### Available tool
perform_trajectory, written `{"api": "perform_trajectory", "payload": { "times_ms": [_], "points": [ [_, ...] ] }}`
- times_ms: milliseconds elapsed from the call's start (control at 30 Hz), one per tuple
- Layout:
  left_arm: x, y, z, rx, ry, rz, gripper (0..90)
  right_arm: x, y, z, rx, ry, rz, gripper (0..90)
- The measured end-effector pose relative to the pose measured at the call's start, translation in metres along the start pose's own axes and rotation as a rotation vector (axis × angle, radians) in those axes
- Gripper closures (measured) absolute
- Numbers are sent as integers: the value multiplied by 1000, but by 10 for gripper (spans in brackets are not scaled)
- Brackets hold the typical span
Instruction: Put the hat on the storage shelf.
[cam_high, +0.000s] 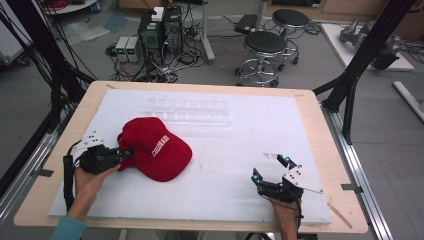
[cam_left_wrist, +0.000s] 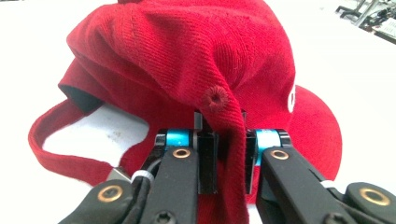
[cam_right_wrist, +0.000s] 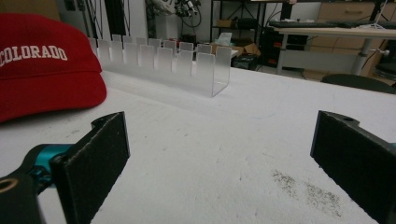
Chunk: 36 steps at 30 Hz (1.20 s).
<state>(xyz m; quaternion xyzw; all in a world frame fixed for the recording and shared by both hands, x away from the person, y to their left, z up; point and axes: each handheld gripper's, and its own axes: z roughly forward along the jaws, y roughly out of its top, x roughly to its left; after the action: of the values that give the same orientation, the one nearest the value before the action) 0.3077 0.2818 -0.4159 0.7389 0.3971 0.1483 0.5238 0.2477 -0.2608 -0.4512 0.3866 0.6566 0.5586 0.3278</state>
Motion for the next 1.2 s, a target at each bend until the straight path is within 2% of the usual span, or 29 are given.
{"api": "perform_trajectory", "payload": {
  "times_ms": [333,733,1100,1200],
  "points": [
    [-16,22,-5,-28,-10,42,868,1,0,0,2,1,-9,33],
    [-38,47,-5,-61,-22,88,871,4,2,5,46,2,-47,33],
    [-45,60,-4,-67,-41,101,871,3,3,6,61,5,-39,33],
    [-49,65,-4,-68,-42,116,871,4,6,6,54,8,-41,33]
  ]
}}
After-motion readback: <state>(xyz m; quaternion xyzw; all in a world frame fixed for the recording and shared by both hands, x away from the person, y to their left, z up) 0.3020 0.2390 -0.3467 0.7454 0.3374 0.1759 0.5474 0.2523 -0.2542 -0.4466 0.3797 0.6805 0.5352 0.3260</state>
